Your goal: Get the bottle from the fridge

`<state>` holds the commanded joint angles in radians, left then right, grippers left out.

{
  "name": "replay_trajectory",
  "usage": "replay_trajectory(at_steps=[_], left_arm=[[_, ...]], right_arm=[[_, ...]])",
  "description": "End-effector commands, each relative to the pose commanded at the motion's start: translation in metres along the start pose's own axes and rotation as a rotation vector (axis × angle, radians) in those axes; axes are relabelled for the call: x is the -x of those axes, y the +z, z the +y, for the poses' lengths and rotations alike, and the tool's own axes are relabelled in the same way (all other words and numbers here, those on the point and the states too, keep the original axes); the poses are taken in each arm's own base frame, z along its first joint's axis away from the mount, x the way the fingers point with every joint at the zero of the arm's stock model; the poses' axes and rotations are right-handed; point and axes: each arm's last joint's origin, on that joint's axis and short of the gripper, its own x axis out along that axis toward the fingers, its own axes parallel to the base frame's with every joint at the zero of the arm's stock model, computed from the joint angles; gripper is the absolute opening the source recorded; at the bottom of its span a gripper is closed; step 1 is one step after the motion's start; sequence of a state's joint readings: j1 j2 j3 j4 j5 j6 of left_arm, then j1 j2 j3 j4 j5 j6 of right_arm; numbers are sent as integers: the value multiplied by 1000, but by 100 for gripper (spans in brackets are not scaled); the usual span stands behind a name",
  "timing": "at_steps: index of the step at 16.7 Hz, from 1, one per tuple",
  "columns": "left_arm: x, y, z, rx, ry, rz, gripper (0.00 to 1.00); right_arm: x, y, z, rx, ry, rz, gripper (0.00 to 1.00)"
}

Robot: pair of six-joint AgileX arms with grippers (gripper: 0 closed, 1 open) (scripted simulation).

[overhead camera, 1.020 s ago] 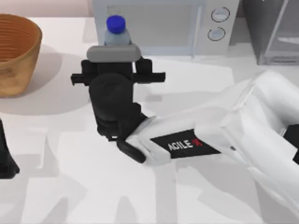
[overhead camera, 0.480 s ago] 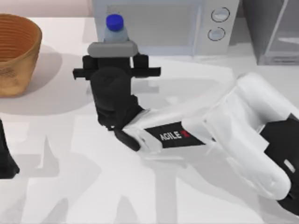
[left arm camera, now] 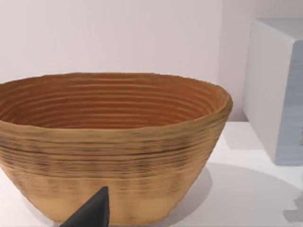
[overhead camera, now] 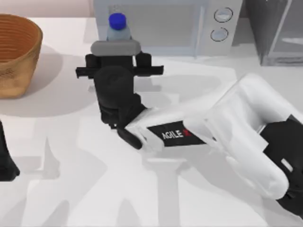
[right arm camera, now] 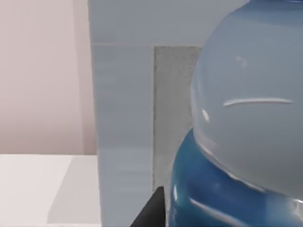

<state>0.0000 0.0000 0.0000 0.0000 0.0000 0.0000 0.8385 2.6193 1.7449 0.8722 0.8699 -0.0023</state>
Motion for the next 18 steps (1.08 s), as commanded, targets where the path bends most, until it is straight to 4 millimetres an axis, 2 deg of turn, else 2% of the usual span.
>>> replay_trajectory(at_steps=[12, 18], left_arm=[[0, 0, 0, 0, 0, 0, 100], [0, 0, 0, 0, 0, 0, 100]], right_arm=[[0, 0, 0, 0, 0, 0, 98], [0, 0, 0, 0, 0, 0, 100]])
